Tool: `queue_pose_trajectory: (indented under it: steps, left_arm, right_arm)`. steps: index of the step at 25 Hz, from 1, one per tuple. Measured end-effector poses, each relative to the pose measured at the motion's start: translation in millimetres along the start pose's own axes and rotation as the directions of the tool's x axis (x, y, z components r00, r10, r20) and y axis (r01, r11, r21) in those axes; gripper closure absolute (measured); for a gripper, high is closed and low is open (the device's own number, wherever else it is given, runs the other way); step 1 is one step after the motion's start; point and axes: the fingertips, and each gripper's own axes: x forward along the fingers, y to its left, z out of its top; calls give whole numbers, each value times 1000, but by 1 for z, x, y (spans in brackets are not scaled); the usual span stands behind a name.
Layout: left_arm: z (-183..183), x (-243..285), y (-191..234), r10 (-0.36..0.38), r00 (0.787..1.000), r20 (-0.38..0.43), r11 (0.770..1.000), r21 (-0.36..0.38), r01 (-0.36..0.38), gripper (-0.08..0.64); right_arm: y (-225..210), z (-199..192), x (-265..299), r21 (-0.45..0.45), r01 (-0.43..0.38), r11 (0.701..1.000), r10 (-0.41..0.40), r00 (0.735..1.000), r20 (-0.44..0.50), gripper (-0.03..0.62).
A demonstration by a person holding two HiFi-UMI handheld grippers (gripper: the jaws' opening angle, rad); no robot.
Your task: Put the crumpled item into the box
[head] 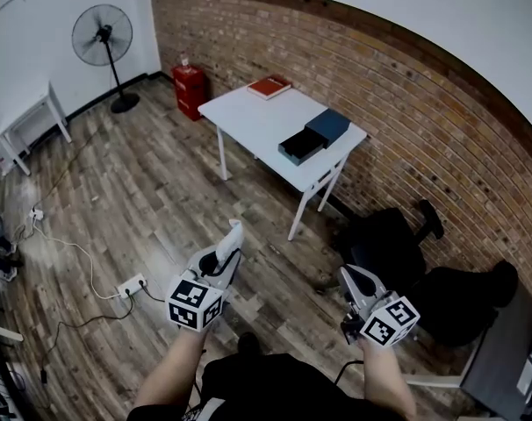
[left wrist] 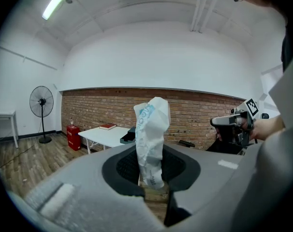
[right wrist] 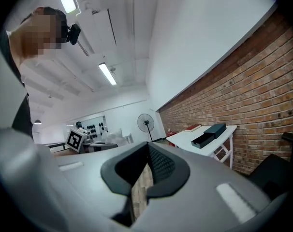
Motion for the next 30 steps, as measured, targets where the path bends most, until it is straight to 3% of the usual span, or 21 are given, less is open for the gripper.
queue_pose_trajectory:
  steps: [11,17,30]
  left_arm:
    - [4,21,64,-19,999,28,998,-65,21,485]
    - [-3,49,90,-2,1000,4,996,-94,2,486]
    - [31,192,134,16,999,-49,999,-47,-18,485]
  right_arm:
    - [5,6,79,29,-15,999,16,999,-41,595]
    - [-19,-2,107,57,-15,998,18,998,-59,595]
    - [-158,27,196,119,-28,993,31,999,-24,595]
